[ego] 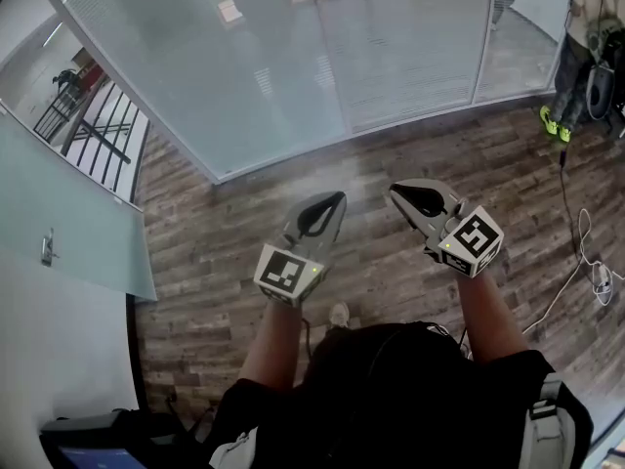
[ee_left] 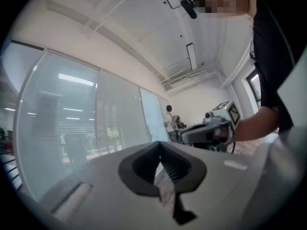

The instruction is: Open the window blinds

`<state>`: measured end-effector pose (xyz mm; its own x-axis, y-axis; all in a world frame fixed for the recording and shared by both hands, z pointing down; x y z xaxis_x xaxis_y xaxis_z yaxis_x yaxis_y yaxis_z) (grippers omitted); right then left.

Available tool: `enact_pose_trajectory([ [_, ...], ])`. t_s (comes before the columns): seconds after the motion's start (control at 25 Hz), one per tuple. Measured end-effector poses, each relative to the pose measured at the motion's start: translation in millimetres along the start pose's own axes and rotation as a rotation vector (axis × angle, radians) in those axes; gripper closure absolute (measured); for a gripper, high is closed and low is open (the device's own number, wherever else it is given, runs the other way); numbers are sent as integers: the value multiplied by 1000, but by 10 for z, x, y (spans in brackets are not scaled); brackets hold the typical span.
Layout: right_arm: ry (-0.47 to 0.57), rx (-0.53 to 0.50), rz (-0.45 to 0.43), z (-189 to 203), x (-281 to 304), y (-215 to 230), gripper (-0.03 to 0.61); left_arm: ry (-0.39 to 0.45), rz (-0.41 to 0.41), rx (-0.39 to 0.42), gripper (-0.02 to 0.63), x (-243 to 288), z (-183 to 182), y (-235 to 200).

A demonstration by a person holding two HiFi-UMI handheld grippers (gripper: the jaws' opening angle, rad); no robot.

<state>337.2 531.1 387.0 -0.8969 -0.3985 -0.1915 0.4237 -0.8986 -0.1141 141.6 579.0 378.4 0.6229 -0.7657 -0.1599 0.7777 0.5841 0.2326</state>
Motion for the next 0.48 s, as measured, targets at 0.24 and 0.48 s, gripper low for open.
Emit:
enact_pose_trajectory([
  [0.24, 12, 39, 14, -17, 39, -38, 572, 6, -4, 8, 609, -60, 23, -34],
  [0.48, 21, 31, 32, 11, 55, -54, 572, -7, -4, 2, 609, -91, 10, -44],
])
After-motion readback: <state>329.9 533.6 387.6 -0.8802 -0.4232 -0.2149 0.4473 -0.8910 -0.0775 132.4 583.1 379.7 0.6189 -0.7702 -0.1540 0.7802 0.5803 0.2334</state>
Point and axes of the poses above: the fingertips, and each gripper's own axes: x forward along the fingers, y to its right, z out of its underside, the point moved 8 cm from there along -x, backward along the fingers, and after that the axes turned 6 degrees about y, right-handed, at the moved point
